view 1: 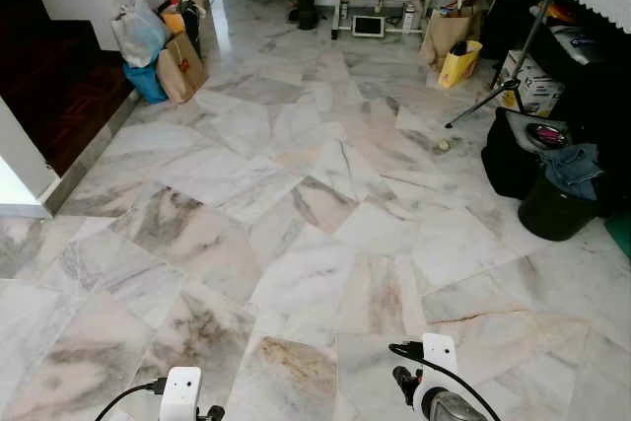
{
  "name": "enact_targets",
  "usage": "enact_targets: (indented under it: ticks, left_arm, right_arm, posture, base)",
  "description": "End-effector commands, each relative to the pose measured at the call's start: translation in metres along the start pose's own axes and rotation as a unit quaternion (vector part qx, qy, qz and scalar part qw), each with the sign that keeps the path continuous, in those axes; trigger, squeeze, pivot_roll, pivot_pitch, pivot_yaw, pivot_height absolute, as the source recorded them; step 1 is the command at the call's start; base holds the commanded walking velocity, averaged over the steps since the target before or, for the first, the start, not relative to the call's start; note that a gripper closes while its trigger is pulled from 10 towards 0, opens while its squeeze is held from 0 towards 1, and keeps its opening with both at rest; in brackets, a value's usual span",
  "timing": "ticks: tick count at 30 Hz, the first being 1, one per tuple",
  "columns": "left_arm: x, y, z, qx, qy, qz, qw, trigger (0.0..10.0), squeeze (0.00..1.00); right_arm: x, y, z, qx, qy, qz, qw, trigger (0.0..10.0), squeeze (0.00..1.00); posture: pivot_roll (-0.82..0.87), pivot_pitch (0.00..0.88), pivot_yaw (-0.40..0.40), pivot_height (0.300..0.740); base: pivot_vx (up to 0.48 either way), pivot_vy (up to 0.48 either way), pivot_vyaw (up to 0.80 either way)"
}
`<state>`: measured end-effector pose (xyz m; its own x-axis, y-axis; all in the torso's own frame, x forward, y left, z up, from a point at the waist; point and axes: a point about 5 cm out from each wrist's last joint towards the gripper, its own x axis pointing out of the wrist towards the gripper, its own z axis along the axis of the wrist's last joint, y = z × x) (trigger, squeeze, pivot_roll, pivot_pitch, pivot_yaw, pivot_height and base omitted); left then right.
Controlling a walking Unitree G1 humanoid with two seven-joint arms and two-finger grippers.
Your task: Hang keys on a hook
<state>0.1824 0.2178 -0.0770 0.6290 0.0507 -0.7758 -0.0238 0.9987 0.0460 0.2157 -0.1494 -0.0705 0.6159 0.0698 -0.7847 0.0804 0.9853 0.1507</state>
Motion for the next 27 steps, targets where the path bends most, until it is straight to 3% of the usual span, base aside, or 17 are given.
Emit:
enact_targets:
  ticks: [1,27]
  left_arm:
    - [-0.001,0.003,-0.006,-0.004,0.013,0.009,1.0,10.0,0.0]
    - [-0.003,0.001,-0.018,0.012,0.045,0.008,0.999,10.0,0.0]
  right_arm:
    - [0.0,0.0,-0.001,0.01,0.004,-0.004,1.0,10.0,0.0]
    - [0.0,-0.004,-0.003,-0.004,0.016,-0.004,1.0,10.0,0.0]
  posture:
    - [0.07,0.0,-0.04,0.74]
    - [0.07,0.0,-0.051,0.74]
  base:
    - [0.0,0.0,-0.77]
    - [0.0,0.0,-0.77]
